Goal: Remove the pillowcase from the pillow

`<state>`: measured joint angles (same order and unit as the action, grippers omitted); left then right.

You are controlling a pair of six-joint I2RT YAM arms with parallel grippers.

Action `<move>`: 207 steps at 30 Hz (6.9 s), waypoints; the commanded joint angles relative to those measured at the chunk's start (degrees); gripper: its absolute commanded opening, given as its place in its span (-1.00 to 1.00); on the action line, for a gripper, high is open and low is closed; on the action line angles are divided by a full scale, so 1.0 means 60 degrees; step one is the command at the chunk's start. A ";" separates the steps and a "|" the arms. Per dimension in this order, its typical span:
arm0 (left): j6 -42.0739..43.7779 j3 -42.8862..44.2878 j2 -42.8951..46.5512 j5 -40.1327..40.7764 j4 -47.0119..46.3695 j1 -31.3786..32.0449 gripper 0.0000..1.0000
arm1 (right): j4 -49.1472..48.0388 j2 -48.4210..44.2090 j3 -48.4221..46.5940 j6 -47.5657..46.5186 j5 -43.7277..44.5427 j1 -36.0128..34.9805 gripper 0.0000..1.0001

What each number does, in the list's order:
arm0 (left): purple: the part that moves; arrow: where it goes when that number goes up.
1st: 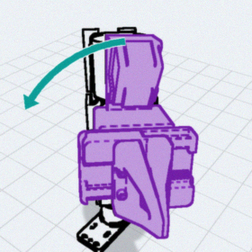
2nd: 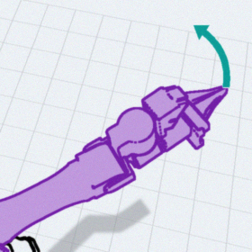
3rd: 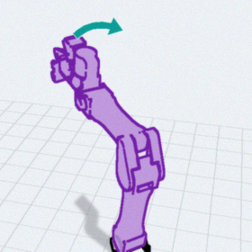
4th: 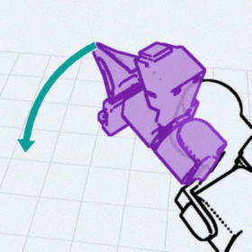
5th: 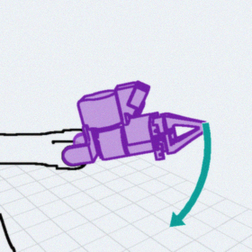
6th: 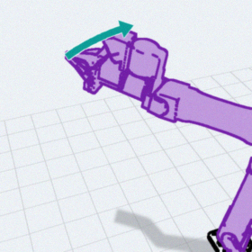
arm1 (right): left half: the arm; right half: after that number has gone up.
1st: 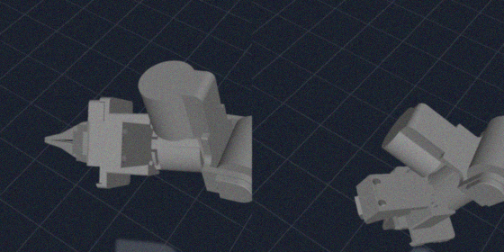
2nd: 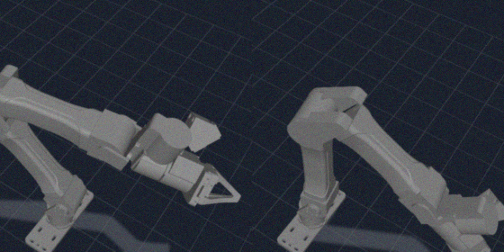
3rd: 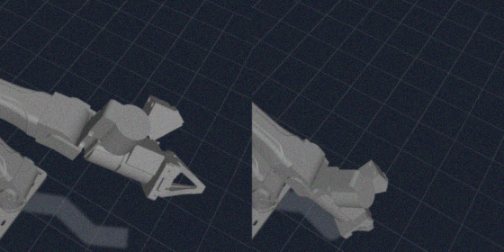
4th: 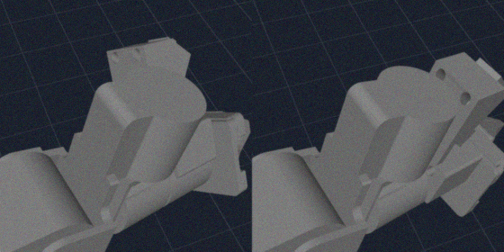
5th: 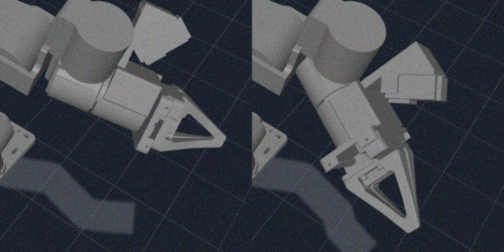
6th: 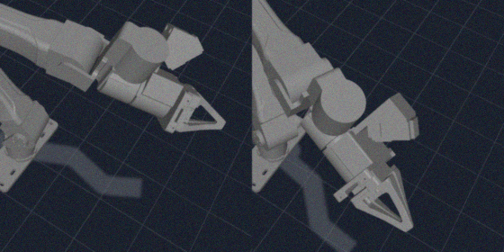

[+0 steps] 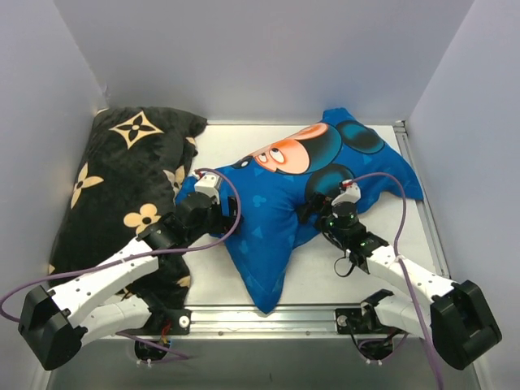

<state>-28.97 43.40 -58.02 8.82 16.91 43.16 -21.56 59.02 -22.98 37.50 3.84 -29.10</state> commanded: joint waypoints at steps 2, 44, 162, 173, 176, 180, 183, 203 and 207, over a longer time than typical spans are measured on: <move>-0.0006 0.0646 -0.0318 0.3315 -0.1601 0.0190 0.95 | -0.2849 0.0826 0.0300 0.0692 -0.0317 0.0090 0.90; 0.0098 0.5335 -0.4941 0.0136 0.1370 -0.1653 0.94 | 0.1998 0.5073 -0.8504 -0.0790 -0.0491 0.0059 -1.00; 0.0229 0.7239 -0.7805 0.3525 0.2031 -0.0470 -1.00 | 0.4005 0.1503 -0.1959 0.0473 -0.1403 0.3136 -0.28; 0.1166 0.8411 -0.8055 0.3247 0.2396 0.1024 -0.16 | -0.4780 0.3740 0.0842 0.2889 -0.5633 0.3605 -1.00; 0.1385 0.8762 -0.7632 0.3276 0.2763 0.1244 0.26 | -0.6204 0.4253 0.0915 0.3593 -0.5898 0.3576 -1.00; 0.1766 0.9348 -0.7250 0.3583 0.3290 0.1799 0.54 | -0.6075 0.4124 0.0915 0.3551 -0.5606 0.3503 -1.00; 0.1986 1.0065 -0.7117 0.3701 0.3612 0.2341 0.63 | -0.5621 0.3787 0.0915 0.3331 -0.5343 0.3473 -1.00; 0.1357 1.3159 -1.1247 0.3642 0.4257 0.2725 0.79 | -0.3381 0.2351 0.0886 0.2438 -0.4639 0.3356 -1.00; 0.1328 1.2895 -1.1307 0.4184 0.4404 0.2549 0.88 | -0.2576 0.1678 0.0915 0.2174 -0.4215 0.3371 -1.00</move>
<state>-20.60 120.33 -127.96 28.32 41.19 59.37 -40.82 72.36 -17.37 52.56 -21.28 -7.55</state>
